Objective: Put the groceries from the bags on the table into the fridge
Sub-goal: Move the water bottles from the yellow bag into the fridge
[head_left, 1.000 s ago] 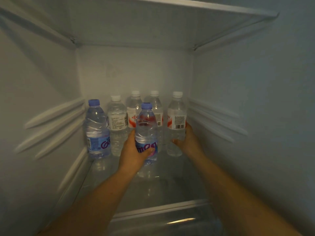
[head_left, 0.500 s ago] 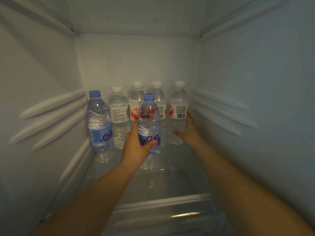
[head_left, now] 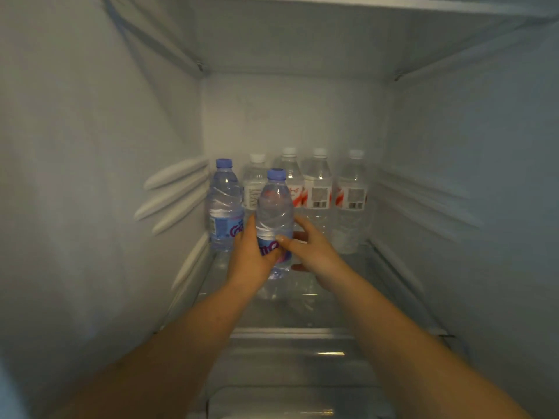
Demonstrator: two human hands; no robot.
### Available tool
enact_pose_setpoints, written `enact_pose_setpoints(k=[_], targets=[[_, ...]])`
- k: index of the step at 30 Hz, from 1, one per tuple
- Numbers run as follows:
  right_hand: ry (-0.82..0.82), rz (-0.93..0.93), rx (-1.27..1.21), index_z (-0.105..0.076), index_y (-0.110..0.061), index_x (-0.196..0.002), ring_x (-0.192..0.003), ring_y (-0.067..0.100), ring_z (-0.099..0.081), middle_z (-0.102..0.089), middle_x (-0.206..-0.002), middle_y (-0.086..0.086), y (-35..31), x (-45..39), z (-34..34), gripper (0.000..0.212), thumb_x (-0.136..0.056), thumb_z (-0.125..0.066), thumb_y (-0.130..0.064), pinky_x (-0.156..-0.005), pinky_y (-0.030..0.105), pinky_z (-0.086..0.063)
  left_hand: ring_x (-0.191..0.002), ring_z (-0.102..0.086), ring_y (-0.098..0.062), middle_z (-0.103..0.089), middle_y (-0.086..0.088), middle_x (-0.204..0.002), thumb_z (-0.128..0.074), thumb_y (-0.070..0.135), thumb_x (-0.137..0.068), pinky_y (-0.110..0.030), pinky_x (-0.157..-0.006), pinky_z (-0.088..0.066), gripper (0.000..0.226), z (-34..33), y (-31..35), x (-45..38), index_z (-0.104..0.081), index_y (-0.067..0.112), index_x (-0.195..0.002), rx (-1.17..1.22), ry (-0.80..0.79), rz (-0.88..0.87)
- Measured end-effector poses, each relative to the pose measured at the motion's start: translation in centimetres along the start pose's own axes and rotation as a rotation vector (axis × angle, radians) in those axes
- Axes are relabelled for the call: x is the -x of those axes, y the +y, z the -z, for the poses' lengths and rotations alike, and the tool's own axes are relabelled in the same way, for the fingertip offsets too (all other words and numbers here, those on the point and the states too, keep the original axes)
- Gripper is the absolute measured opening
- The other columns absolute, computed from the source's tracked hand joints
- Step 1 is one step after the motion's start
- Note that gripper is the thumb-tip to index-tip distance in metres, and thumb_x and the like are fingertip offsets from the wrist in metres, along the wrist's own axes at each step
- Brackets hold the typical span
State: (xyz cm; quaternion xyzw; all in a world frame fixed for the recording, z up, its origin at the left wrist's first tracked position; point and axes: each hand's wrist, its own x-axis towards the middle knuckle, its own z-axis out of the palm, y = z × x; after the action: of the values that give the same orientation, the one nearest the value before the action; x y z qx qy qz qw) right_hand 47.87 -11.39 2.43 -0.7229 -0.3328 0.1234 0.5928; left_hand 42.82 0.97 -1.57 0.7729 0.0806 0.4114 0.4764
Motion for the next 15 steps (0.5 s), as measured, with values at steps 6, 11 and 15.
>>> enact_pose_setpoints(k=[6, 11, 15], targets=[[0.008, 0.001, -0.071, -0.042, -0.031, -0.127, -0.098, 0.022, -0.063, -0.059, -0.117, 0.008, 0.2, -1.1, -2.0, 0.048, -0.086, -0.066, -0.026, -0.081, 0.048, -0.055, -0.113, -0.057, -0.015, -0.058, 0.002, -0.126, -0.072, 0.027, -0.072, -0.039, -0.098, -0.046, 0.068, 1.1, -0.5, 0.2, -0.044, 0.026, -0.135, -0.023, 0.069, 0.054], [-0.026, 0.014, -0.089, -0.041, -0.026, -0.132, -0.102, 0.025, -0.061, -0.059, -0.119, 0.01, -0.3, -2.3, -4.2, 0.051, -0.087, -0.064, -0.022, -0.081, 0.045, -0.055, -0.097, -0.062, -0.018, -0.064, 0.001, -0.11, -0.061, 0.047, -0.078, -0.042, -0.089, -0.05, 0.051, 2.5, -0.9, -0.3, -0.051, 0.027, -0.124, -0.142, 0.207, 0.096], [-0.027, 0.051, -0.081, -0.042, -0.024, -0.128, -0.108, 0.026, -0.059, -0.058, -0.123, 0.011, -0.5, -3.4, -5.5, 0.045, -0.088, -0.062, -0.017, -0.087, 0.047, -0.053, -0.101, -0.062, -0.02, -0.064, 0.0, -0.112, -0.051, 0.061, -0.069, -0.045, -0.088, -0.05, 0.067, 3.2, -2.6, -1.2, -0.049, 0.03, -0.128, -0.191, 0.237, 0.112]])
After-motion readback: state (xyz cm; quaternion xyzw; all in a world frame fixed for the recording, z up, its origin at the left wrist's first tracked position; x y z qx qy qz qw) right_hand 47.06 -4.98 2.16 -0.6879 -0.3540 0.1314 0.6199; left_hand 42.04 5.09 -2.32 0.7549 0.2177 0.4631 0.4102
